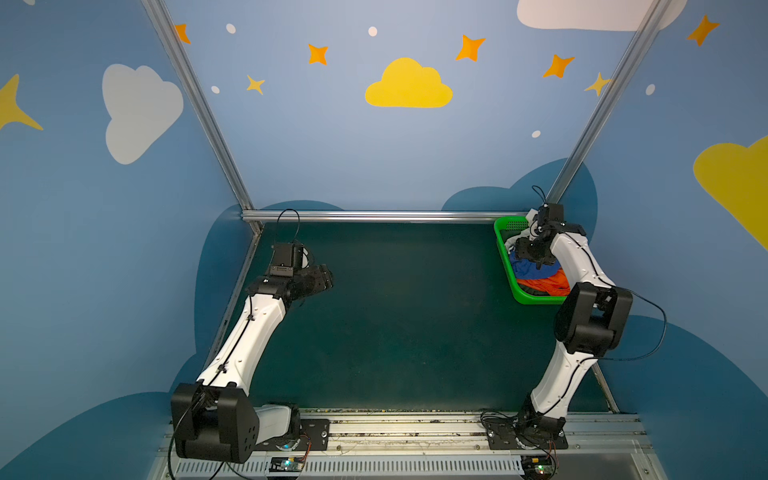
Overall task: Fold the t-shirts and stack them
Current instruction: 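Reach the right gripper into the green basket and grasp the blue t-shirt, then lift the blue t-shirt with the right gripper and drop it on the table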
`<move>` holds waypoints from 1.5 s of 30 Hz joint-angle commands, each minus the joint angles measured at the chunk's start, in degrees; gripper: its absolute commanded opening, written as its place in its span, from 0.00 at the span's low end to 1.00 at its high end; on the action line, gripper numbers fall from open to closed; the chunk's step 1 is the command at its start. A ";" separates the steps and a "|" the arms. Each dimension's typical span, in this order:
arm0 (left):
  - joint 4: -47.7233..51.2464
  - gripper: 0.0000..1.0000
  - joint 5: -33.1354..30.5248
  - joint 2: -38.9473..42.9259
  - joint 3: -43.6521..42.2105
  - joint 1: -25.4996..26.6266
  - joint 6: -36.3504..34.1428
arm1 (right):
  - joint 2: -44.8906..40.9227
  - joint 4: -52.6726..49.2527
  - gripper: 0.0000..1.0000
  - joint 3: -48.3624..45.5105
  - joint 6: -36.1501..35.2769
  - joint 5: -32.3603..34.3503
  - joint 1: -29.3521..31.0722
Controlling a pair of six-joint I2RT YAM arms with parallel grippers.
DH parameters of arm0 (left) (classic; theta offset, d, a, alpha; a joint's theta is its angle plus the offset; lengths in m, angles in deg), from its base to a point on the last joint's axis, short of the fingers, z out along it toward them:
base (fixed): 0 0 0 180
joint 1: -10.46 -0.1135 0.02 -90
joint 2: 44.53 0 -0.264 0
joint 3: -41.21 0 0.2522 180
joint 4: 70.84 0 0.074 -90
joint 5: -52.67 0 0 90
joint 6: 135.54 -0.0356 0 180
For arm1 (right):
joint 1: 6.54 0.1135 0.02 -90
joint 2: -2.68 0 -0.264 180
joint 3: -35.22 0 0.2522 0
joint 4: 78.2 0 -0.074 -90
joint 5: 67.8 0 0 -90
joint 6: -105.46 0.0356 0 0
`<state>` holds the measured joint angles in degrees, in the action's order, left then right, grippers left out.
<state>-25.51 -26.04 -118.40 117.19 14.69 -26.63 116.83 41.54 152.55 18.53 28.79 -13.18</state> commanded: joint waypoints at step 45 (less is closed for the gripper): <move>-1.93 0.73 2.45 5.45 -3.15 -0.19 0.37 | -37.31 4.20 0.00 -7.83 -2.40 -6.68 19.91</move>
<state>-26.75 -23.85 -114.62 114.85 14.61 -26.39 81.12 45.74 141.01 17.55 26.08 4.09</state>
